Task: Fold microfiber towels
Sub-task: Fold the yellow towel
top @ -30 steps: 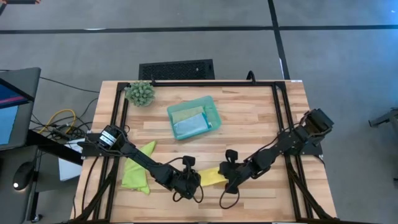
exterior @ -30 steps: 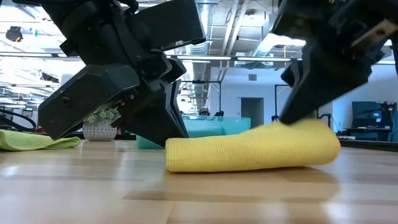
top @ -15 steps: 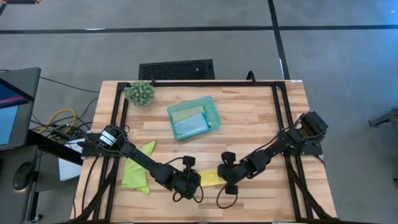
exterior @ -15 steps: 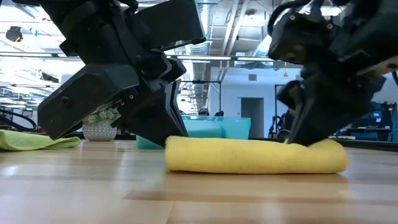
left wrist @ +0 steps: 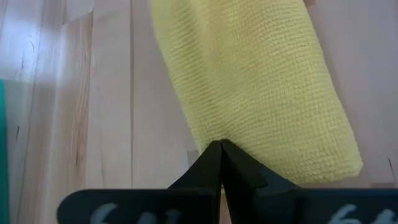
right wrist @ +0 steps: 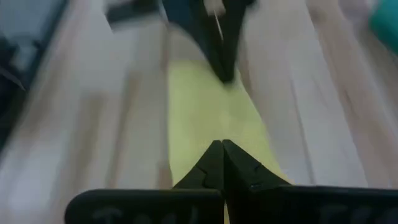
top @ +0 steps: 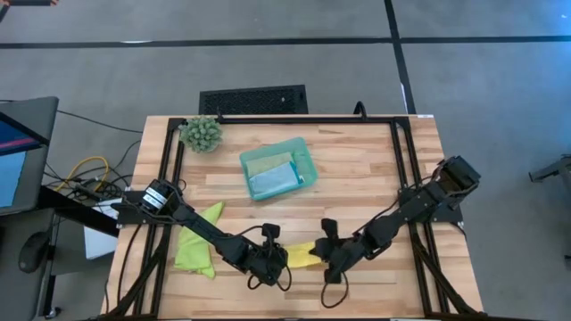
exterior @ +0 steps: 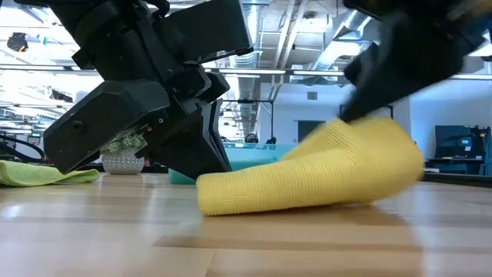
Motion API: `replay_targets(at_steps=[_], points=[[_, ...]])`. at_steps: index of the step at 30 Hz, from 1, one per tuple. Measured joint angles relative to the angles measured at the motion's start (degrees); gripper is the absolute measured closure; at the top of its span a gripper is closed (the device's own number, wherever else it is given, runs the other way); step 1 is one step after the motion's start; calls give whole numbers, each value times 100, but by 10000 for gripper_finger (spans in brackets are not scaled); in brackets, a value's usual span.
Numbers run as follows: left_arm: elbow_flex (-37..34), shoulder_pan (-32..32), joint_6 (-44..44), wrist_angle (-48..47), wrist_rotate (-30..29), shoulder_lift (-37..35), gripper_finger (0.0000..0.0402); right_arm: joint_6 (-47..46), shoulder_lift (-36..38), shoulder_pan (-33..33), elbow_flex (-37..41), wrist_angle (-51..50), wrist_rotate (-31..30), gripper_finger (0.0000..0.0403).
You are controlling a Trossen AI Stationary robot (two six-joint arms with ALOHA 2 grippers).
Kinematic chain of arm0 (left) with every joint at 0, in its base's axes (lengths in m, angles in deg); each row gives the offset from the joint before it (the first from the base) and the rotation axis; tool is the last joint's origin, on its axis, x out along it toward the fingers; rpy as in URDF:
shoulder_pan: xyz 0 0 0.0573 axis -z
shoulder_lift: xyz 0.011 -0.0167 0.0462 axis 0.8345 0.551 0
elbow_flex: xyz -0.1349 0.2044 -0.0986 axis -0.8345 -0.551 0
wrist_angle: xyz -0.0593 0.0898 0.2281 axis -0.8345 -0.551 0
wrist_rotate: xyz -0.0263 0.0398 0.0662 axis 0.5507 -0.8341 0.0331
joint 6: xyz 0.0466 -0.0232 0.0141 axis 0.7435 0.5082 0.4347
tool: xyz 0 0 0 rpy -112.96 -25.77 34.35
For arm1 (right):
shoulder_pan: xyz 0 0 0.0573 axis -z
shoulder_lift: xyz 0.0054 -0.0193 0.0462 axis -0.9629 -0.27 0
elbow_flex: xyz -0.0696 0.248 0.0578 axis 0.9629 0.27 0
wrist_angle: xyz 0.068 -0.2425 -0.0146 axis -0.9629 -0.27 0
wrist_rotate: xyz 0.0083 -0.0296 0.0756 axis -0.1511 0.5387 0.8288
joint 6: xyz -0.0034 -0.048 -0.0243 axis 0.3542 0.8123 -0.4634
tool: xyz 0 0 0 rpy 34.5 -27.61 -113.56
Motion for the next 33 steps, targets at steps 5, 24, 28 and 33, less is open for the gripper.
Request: replay_targets(at_steps=[5, 24, 28, 33], points=[[0, 0, 67, 1, -17, 0, 401, 548, -470, 358, -11, 1208, 251, 389], [71, -8, 33, -357, -194, 9, 401, -949, 328, -203, 0, -1374, 393, 386], [272, -5, 16, -619, -235, 9, 401, -659, 534, -340, 0, -1096, -51, 388], [765, 222, -254, -1546, -754, 7, 401, -609, 809, -436, 0, -971, -237, 389]])
